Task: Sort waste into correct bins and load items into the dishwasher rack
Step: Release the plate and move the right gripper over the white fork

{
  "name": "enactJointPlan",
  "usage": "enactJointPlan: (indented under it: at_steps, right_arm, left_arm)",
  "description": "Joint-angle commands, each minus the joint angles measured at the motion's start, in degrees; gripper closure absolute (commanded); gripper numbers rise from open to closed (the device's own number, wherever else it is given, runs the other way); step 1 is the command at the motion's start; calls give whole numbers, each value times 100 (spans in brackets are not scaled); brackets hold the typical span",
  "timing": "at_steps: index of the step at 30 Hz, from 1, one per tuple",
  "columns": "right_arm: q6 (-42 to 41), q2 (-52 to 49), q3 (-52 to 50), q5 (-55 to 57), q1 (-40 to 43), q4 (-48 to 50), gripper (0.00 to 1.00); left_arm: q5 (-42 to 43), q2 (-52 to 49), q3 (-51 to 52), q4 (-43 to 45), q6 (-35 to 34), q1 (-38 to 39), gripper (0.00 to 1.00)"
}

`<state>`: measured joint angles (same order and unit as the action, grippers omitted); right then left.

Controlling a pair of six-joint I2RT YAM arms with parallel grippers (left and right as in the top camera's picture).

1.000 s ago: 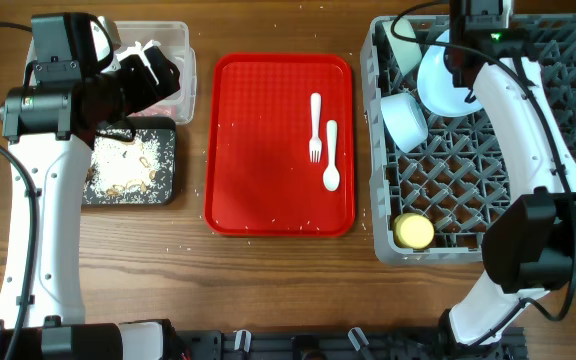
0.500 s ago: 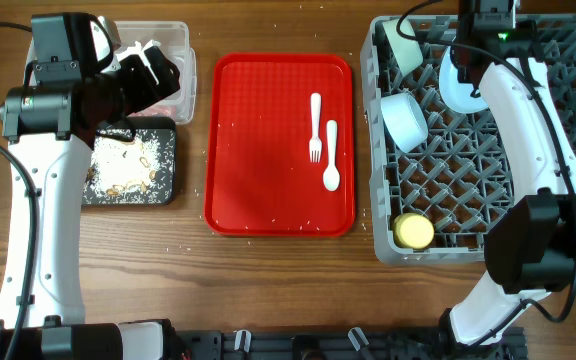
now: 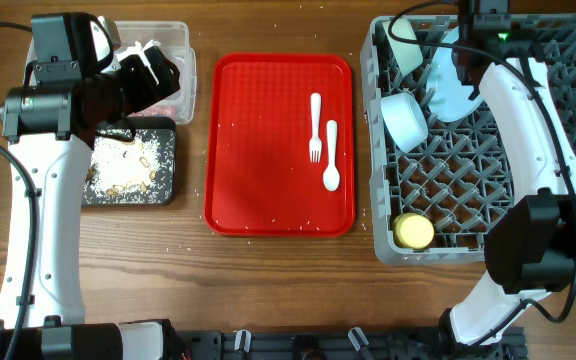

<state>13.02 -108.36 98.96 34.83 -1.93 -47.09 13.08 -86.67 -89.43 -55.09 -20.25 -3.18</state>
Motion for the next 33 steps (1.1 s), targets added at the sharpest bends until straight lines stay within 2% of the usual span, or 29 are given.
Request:
enactJointPlan:
  at_steps: [1,3,8,12,16,20,22,26,30,33]
  right_arm:
    - [-610,391,251,-636,24,-308,43]
    - [-719,538,407,-931,26,-492,36]
    - [-876,1185,654,-1932,24,-876,0]
    - [-918,1633,654,-4113,24,-977,0]
    - [-1062,1657,632,-6172,24,-1058,0]
    - [-1137,1471,455,-7296,-138,-874,0]
    - [-1523,1379,267,-7114,-321,-680,0]
    - [-2594,1097,-114,-5875,-850,-529,2]
    - [-3123,715,-212,-5211,-1471,-509,8]
    - [-3222,483,-212,-4848,-1915,-472,11]
  left_arm:
    - [-57,-33,-22,15,50,-48,0]
    - [-57,-33,-22,15,50,-48,0]
    - [-57,-33,-22,15,50,-48,0]
    - [-57,-33,-22,15,50,-48,0]
    - [-57,-33,-22,15,50,-48,0]
    - [-57,-33,-22,15,50,-48,0]
    - [-57,-33,-22,15,50,-48,0]
    - [-57,-33,-22,15,50,-48,0]
    - [-57,-33,-22,15,50,-48,0]
    - [-57,-33,-22,15,50,-48,0]
